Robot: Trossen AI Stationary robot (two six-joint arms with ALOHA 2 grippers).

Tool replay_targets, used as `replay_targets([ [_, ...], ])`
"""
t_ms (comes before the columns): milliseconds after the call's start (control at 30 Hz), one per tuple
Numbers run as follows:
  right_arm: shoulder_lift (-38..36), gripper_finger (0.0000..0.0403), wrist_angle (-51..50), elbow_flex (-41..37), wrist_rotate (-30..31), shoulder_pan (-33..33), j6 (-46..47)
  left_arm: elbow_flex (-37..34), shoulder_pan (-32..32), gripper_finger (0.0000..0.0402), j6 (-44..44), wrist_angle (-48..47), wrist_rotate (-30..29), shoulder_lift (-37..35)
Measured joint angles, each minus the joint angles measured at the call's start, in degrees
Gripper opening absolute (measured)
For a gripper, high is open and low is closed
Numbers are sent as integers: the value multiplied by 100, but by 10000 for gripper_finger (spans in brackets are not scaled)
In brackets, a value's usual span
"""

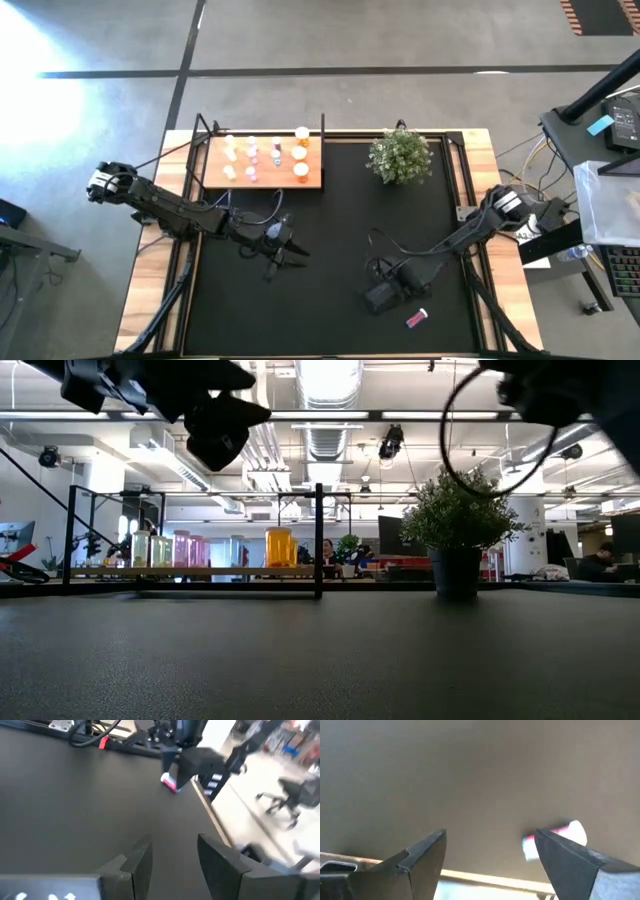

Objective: Pick and place medicine bottles onto shelf by color
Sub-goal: Put the blue medicine bottle on the shelf aligned with the other blue medicine bottles

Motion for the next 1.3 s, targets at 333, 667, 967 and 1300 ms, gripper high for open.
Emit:
replay_targets([
  [333, 447, 281, 96, 193, -1076, 439, 1933, 0, 0, 138, 1091, -509, 0, 0],
  [667, 481, 276, 46, 221, -1013, 1003, 3547, 1, 2, 138, 2197, -805, -2, -144],
  [967, 886, 276, -107, 157, -816, 996, 3511, 2, 7, 138, 2741, -941, -5, -233],
  [1300, 878, 276, -740, 40, -738, 1021, 3508, 2, 7, 138, 2877, -1123, -24, -247],
])
